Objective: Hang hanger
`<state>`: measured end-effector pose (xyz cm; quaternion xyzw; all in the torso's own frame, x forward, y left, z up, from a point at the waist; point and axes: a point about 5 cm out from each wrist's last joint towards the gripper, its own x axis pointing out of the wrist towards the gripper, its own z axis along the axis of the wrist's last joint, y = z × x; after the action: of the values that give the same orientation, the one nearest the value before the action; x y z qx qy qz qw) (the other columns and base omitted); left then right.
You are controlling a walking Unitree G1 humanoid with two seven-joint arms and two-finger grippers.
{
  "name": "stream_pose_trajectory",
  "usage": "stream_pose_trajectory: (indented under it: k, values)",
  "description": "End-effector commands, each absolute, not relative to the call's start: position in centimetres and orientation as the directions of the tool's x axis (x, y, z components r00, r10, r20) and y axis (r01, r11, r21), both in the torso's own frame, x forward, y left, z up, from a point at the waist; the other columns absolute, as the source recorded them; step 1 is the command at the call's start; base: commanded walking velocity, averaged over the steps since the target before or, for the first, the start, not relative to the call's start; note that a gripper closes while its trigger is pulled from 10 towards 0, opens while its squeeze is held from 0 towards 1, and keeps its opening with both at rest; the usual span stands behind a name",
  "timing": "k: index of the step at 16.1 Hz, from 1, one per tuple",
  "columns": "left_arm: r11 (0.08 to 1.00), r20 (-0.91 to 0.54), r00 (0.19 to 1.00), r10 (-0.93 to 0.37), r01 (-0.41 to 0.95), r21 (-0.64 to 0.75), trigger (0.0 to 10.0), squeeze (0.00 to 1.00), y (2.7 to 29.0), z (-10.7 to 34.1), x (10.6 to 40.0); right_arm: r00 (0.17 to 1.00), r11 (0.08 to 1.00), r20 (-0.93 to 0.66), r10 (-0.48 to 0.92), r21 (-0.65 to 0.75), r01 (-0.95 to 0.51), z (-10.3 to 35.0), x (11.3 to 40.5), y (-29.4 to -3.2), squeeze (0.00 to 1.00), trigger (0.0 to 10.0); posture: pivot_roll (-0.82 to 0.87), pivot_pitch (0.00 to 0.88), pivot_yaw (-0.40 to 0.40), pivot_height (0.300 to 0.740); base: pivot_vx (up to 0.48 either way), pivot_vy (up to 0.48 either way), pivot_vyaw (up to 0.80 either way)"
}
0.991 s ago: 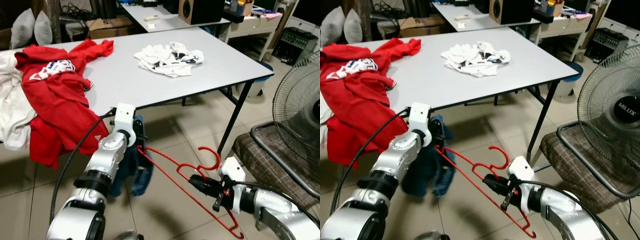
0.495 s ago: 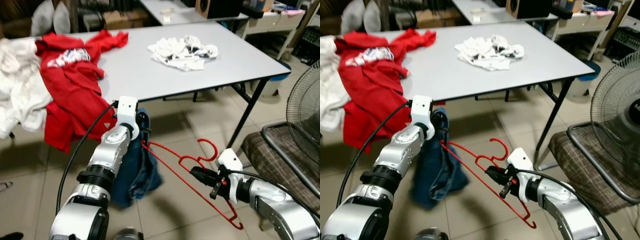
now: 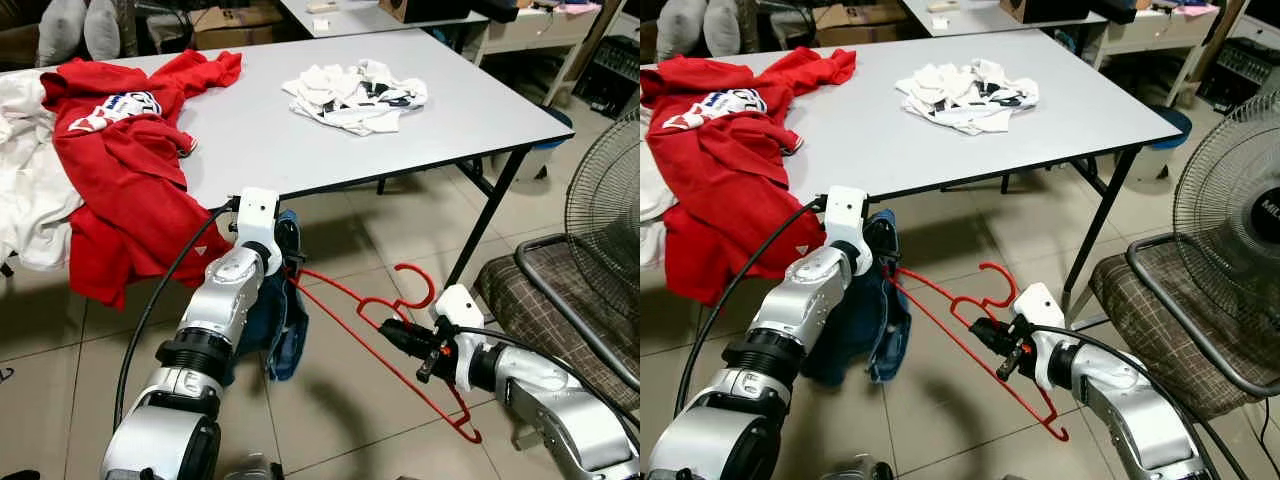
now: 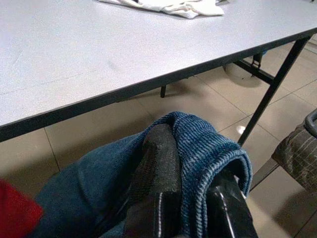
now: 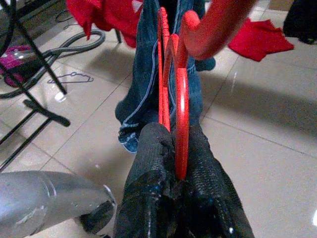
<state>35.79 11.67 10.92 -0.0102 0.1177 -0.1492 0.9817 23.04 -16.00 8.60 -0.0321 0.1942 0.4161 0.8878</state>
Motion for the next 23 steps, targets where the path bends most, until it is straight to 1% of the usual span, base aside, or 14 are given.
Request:
stream_pose_trajectory:
  k: [1,3,5,6,11,13,14,15,16,17,18,21,22,23]
  values:
    - [0.956,-0.197,0.935,-0.293,0.288,-0.053,0.0,0.0,11.7,11.9,36.3,0.613,0.674,-0.35,0.708,0.076,-0.735,9.7,23.3,-16.7,0.0,10.0,-0.01,0.0,-0.005,0.74,0.0,0.0,0.0]
    - [0.962,-0.204,0.94,-0.274,0.27,-0.046,0.0,0.0,11.9,11.9,36.4,0.619,0.676,-0.346,0.705,0.065,-0.734,10.2,23.2,-17.1,0.0,10.0,-0.02,0.0,-0.003,0.74,0.0,0.0,0.0]
    - [0.963,-0.202,0.941,-0.27,0.268,-0.04,0.5,0.0,11.9,12.0,36.5,0.612,0.667,-0.347,0.711,0.055,-0.743,10.5,23.0,-17.2,0.0,10.0,-0.02,0.0,0.0,0.74,0.0,0.0,0.0]
    - [0.96,-0.196,0.94,-0.279,0.277,-0.042,0.5,0.0,11.7,12.2,36.6,0.613,0.667,-0.346,0.711,0.054,-0.743,10.6,23.1,-17.3,0.0,10.0,-0.02,0.0,0.001,0.74,0.0,0.0,0.0]
    - [0.936,-0.17,0.921,-0.352,0.347,-0.058,0.5,0.0,9.8,12.9,36.3,0.609,0.666,-0.34,0.717,0.073,-0.743,10.0,24.2,-16.1,0.0,10.0,-0.02,0.0,-0.003,0.74,0.0,0.0,0.0]
    - [0.929,-0.167,0.914,-0.37,0.365,-0.056,0.5,0.0,9.5,13.1,36.2,0.635,0.692,-0.343,0.692,0.066,-0.719,9.7,25.0,-15.9,0.0,10.0,-0.02,0.0,-0.005,0.74,0.0,0.0,0.0]
    - [0.924,-0.159,0.911,-0.381,0.376,-0.06,0.5,0.0,9.3,13.5,36.2,0.67,0.732,-0.353,0.653,0.065,-0.679,9.5,25.9,-15.7,0.0,10.0,-0.02,0.0,-0.008,0.74,0.0,0.0,0.0]
    - [0.924,-0.146,0.913,-0.381,0.374,-0.076,0.2,0.0,9.2,14.0,36.4,0.694,0.763,-0.361,0.623,0.083,-0.641,9.1,26.6,-15.3,0.0,10.0,-0.02,0.0,-0.01,0.74,0.0,0.0,0.0]
    - [0.927,-0.137,0.917,-0.374,0.366,-0.081,0.4,0.0,9.2,14.4,36.6,0.691,0.769,-0.375,0.618,0.105,-0.63,8.6,26.7,-14.9,0.0,10.0,-0.02,0.0,-0.01,0.74,0.0,0.0,0.0]
    - [0.931,-0.135,0.922,-0.363,0.355,-0.083,0.2,0.0,9.1,14.5,36.7,0.685,0.768,-0.384,0.619,0.111,-0.631,8.1,26.8,-14.6,0.0,10.0,-0.02,0.0,-0.009,0.74,0.0,0.0,0.0]
    - [0.933,-0.132,0.924,-0.359,0.351,-0.083,0.0,0.0,9.1,14.5,36.7,0.691,0.779,-0.381,0.614,0.15,-0.609,7.7,26.8,-14.3,0.0,10.0,-0.02,0.0,-0.007,0.74,0.0,0.0,0.0]
    - [0.928,-0.144,0.918,-0.371,0.361,-0.088,0.1,0.0,8.4,14.2,36.5,0.686,0.76,-0.33,0.649,0.244,-0.602,7.8,26.7,-13.4,0.0,10.0,-0.03,0.0,0.0,0.74,0.0,0.0,0.0]
    - [0.925,-0.154,0.912,-0.38,0.37,-0.09,0.0,0.0,7.9,14.0,36.5,0.703,0.762,-0.296,0.647,0.272,-0.587,8.1,27.1,-13.1,0.0,10.0,-0.03,0.0,0.002,0.74,0.0,0.0,0.0]
    - [0.918,-0.156,0.905,-0.396,0.386,-0.095,0.0,0.0,7.4,14.0,36.4,0.744,0.787,-0.268,0.612,0.291,-0.543,8.3,27.7,-12.9,0.0,10.0,-0.03,0.0,0.003,0.74,0.0,0.0,0.0]
